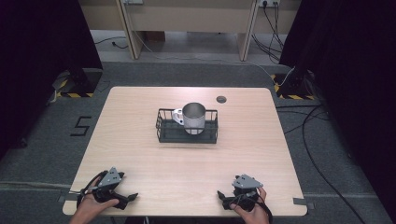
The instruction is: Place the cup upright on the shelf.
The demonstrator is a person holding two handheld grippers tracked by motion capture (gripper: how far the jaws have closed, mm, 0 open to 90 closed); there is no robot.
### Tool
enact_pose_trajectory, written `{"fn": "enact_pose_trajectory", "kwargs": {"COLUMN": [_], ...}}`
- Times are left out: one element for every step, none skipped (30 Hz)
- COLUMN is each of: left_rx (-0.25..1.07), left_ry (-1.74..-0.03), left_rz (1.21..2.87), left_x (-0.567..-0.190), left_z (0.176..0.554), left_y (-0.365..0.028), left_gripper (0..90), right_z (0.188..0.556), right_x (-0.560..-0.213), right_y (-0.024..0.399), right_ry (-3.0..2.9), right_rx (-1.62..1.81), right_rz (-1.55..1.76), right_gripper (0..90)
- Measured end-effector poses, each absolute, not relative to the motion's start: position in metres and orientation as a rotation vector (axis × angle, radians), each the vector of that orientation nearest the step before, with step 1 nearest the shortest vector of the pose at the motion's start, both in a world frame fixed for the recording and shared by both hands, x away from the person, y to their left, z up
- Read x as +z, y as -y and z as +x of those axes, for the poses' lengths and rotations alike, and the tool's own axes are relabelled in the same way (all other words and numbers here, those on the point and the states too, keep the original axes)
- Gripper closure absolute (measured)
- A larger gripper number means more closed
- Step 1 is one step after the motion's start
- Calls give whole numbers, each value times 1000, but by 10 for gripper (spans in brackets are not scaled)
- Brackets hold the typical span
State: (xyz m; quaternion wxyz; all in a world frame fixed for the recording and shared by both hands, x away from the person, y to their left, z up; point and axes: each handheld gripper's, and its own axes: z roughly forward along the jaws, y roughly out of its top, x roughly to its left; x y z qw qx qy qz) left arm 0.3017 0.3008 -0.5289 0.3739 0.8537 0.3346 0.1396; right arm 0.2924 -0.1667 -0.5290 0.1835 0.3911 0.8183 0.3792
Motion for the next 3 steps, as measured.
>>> {"fn": "enact_pose_trajectory", "kwargs": {"left_rx": [357,357,358], "left_ry": [-859,-859,-859], "left_rz": [2184,2184,2184], "left_x": [-529,-529,-529], "left_z": [302,302,302], "left_y": [-301,-301,-301], "left_gripper": [0,0,0], "right_z": [292,292,292], "right_x": [-529,-529,-529], "right_y": [167,167,167], "right_ry": [-2310,-2310,-2310], "right_rx": [1069,1070,1070], "right_rz": [1103,1100,1100], "right_gripper": [92,92,92]}}
